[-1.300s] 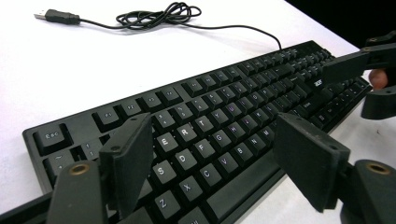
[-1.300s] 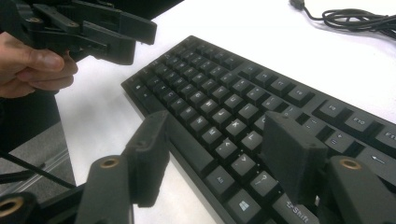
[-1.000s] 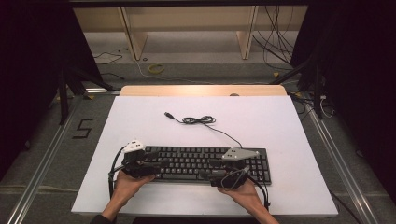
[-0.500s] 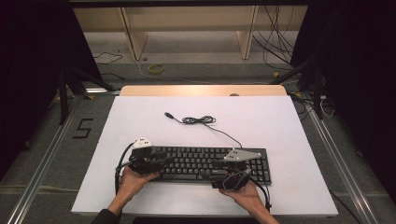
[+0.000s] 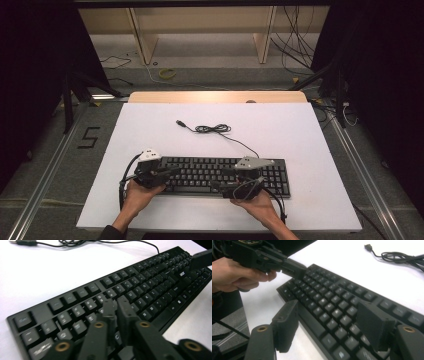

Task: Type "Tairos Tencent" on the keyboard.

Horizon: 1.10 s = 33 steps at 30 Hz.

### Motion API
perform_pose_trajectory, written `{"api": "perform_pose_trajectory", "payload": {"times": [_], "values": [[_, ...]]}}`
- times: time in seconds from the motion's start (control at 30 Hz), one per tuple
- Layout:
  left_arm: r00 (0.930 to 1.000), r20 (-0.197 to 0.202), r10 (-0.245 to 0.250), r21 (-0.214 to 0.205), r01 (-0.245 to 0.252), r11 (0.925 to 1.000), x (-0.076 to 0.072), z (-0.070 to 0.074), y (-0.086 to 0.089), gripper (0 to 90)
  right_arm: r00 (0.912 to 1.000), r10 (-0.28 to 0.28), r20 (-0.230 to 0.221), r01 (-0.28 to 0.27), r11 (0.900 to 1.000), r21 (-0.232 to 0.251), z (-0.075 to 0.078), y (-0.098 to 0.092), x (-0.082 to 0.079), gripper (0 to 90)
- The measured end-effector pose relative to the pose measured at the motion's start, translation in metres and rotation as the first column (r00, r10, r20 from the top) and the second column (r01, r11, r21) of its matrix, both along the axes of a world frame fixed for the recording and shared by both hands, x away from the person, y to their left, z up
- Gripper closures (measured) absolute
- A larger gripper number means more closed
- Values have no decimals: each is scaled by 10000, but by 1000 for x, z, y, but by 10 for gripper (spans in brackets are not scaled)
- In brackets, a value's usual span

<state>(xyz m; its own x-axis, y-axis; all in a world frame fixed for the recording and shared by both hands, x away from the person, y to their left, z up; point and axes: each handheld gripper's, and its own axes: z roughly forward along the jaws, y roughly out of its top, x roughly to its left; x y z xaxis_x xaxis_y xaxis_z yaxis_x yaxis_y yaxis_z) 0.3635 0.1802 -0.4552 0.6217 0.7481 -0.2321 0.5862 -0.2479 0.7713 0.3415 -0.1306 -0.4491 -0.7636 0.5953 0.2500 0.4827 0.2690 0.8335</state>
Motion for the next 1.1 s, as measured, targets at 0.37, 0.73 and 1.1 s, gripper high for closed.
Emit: {"api": "perform_pose_trajectory", "payload": {"times": [0.37, 0.73, 1.1], "values": [[9980, -281, 564, 176, -560, 9983, -13, -3, 26, 890, 9999, 108, -29, -109, 9987, -491, 3, 37, 26, 518], [9949, -583, 826, 320, -808, 9962, -17, -7, 36, 891, 9995, 203, -262, -237, 9901, -1382, -4, 67, 47, 826], [9923, -789, 953, 452, -920, 9947, -19, -11, 41, 891, 9976, 393, -573, -494, 9809, -1883, -12, 91, 57, 900]]}}
